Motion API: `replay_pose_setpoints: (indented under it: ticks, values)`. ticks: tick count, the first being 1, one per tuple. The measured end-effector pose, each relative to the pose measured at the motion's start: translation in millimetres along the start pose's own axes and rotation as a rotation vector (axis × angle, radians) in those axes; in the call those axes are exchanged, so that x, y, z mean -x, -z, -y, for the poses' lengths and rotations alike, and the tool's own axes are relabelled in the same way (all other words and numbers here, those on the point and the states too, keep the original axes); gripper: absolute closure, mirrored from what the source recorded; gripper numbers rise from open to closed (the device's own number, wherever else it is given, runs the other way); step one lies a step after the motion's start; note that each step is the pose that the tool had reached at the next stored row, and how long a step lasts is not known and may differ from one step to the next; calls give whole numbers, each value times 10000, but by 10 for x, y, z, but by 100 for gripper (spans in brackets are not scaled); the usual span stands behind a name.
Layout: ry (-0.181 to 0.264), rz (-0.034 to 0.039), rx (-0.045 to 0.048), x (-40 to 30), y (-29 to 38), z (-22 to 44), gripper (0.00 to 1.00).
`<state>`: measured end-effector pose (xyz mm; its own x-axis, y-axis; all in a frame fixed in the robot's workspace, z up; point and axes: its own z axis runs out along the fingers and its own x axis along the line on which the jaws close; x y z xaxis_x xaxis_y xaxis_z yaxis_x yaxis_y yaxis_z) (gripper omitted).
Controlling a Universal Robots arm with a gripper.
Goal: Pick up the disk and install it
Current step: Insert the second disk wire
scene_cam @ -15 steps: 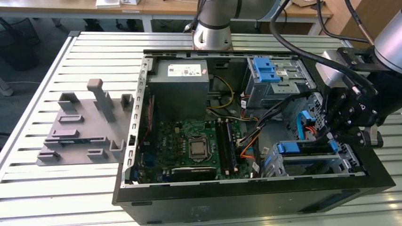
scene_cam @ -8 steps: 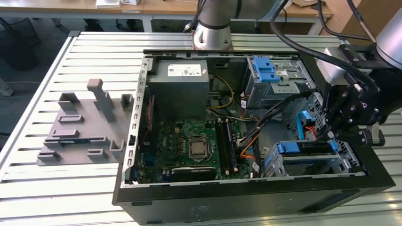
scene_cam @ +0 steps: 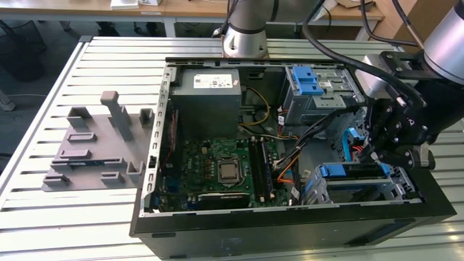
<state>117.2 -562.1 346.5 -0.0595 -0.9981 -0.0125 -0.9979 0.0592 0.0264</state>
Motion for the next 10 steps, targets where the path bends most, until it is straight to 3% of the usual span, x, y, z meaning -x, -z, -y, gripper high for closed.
replay_pose_setpoints:
  ticks: [5, 10]
  values:
    - [0, 0, -22, -5, 4, -58, 89]
    - [1, 4, -45, -5, 47, -85, 89]
